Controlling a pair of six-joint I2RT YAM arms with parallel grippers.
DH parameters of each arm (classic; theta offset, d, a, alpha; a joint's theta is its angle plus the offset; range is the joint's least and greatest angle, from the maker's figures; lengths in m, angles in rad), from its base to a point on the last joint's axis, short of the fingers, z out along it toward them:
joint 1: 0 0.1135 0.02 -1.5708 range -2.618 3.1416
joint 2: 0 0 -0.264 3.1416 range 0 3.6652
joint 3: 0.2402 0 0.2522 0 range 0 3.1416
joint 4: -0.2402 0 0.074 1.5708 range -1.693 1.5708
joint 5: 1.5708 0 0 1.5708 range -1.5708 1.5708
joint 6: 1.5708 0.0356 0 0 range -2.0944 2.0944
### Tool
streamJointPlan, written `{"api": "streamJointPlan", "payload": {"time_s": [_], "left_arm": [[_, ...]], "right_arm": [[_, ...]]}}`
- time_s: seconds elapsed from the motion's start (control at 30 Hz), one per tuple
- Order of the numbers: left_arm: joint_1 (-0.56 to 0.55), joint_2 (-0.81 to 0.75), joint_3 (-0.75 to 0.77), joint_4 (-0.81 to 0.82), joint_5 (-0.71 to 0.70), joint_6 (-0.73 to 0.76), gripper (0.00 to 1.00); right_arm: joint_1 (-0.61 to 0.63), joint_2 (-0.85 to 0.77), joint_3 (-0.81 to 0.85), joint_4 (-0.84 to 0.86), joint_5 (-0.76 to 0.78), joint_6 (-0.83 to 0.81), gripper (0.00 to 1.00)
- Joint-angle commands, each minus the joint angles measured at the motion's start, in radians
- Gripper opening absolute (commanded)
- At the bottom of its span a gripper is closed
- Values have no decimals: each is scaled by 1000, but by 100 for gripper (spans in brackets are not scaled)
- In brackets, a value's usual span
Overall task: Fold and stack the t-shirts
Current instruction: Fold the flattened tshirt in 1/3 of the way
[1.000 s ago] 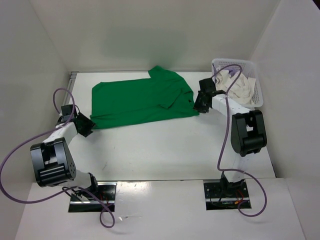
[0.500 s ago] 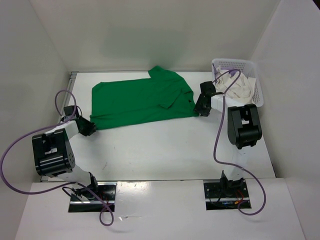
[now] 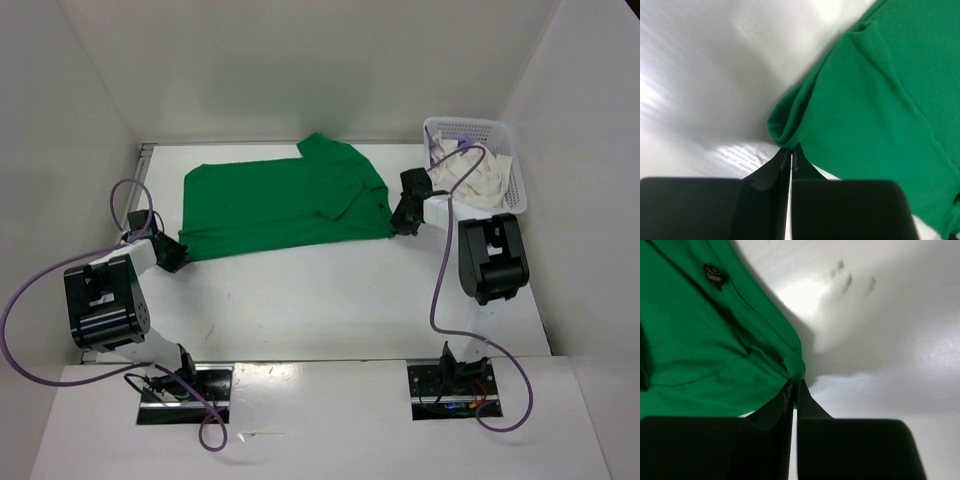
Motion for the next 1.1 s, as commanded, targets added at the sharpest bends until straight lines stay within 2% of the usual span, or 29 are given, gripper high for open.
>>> {"api": "streamJointPlan", "payload": {"time_s": [0.0, 0.2, 0.27, 0.37, 0.5, 0.57, 0.6, 0.63, 0.67, 0.7, 0.73, 0.8, 0.87, 0.9, 0.93, 0.97, 1.0, 1.07], "left_arm": [[25, -47, 17, -60, -40, 48, 0], [85, -121, -18, -181, -28, 100, 0], [129, -182, -53, -221, 29, 100, 0], [129, -271, -92, -275, 99, 43, 0], [138, -329, -92, -355, 135, 19, 10], [138, -342, -80, -379, 146, 2, 24], [138, -342, -80, -392, 168, 2, 38], [138, -354, -80, -404, 169, -10, 62], [138, -354, -80, -404, 169, -11, 70], [138, -366, -80, -413, 169, -20, 83], [138, -367, -66, -427, 137, -20, 90], [138, -376, -13, -436, 100, 18, 99], [123, -376, 24, -445, 67, 28, 99], [105, -376, 35, -401, 67, 41, 91], [83, -376, 35, -371, 90, 51, 81], [62, -376, 35, -337, 107, 51, 66], [10, -385, 35, -267, 119, 51, 49], [-62, -394, 12, -203, 72, 38, 17]], "right_arm": [[11, -151, -92, -58, 22, 27, 1], [-11, -332, -243, -184, 33, 36, 0], [-11, -441, -271, -221, 24, 67, 0], [-11, -579, -311, -278, -42, 122, 0], [-11, -668, -334, -342, -100, 154, 1], [-11, -712, -358, -355, -100, 163, 11], [-11, -722, -358, -367, -100, 163, 18], [-20, -722, -358, -377, -100, 163, 34], [-20, -733, -347, -378, -100, 163, 39], [-31, -733, -347, -378, -100, 154, 42], [-31, -743, -322, -378, -109, 139, 43], [-31, -734, -291, -378, -110, 101, 43], [-31, -725, -239, -391, -110, 68, 43], [-31, -725, -228, -382, -110, 33, 38], [-31, -710, -228, -361, -129, 21, 31], [-22, -696, -228, -326, -148, 21, 14], [-8, -652, -228, -301, -178, 21, 7], [73, -603, -238, -205, -206, 48, 0]]}}
